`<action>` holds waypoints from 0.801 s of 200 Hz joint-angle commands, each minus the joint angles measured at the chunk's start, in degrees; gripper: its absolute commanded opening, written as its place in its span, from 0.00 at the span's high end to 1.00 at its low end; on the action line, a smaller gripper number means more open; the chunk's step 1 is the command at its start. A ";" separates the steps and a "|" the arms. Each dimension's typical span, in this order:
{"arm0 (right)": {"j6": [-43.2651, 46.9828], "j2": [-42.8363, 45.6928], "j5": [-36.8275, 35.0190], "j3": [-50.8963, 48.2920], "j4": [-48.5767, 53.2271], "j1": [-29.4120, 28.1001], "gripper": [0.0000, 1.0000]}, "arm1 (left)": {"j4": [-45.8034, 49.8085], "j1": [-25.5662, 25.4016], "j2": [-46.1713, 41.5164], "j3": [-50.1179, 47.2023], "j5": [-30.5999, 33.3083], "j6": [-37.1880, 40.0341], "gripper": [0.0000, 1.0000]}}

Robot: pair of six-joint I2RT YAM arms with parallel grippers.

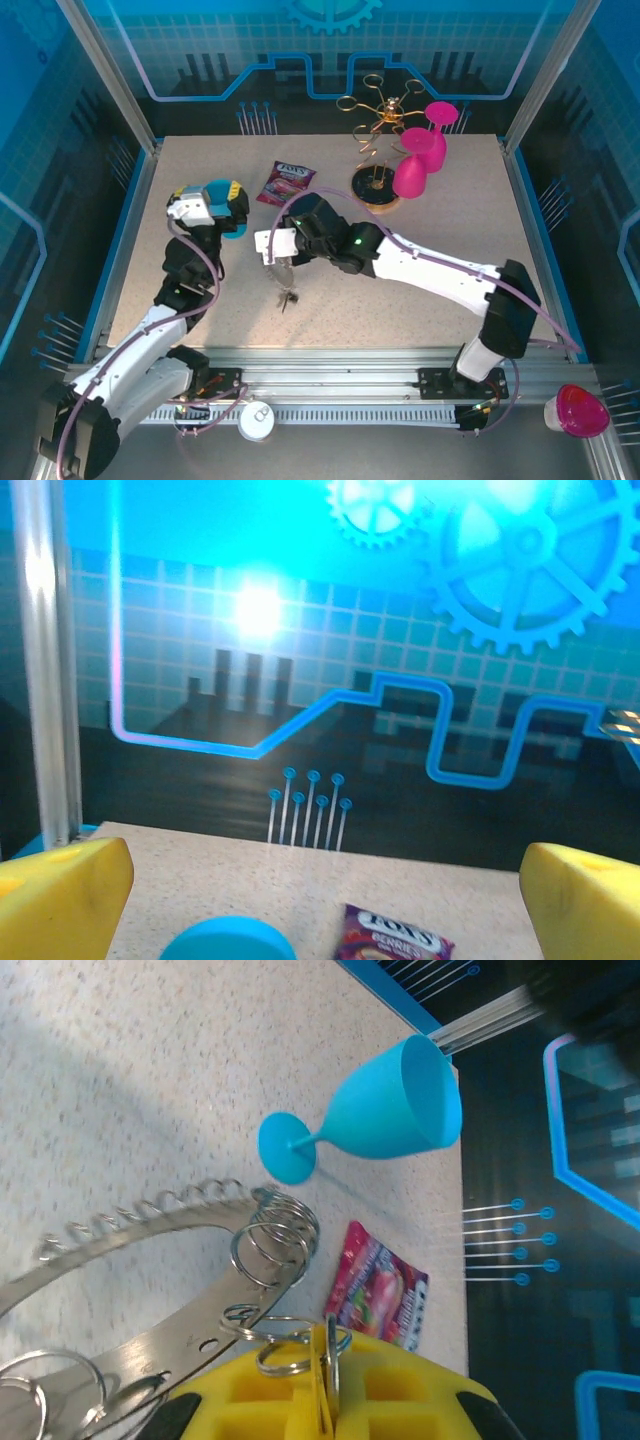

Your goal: Put the keys on the keyring

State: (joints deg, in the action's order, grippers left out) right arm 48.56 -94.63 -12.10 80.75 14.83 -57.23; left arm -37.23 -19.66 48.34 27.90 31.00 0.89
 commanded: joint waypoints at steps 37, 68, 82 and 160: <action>-11.92 0.17 2.10 -16.65 -15.04 5.36 1.00 | 4.53 0.50 -0.70 -1.11 6.64 -7.21 0.01; -6.44 2.54 -1.19 -27.95 -15.23 9.45 1.00 | 8.58 0.49 0.01 -1.42 7.35 -12.69 0.01; -3.34 2.66 -3.57 -31.82 -15.15 11.19 1.00 | 12.92 0.50 0.09 -1.38 7.89 -16.81 0.01; 15.66 -1.27 -24.22 -43.33 -26.26 14.07 0.97 | 19.13 0.50 -3.49 -6.80 16.18 -15.83 0.01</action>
State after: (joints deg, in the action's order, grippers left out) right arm 57.41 -94.85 -27.57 39.68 -4.38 -44.01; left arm -19.49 -19.64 46.63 22.44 41.69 -15.00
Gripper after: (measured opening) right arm 0.075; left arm 0.992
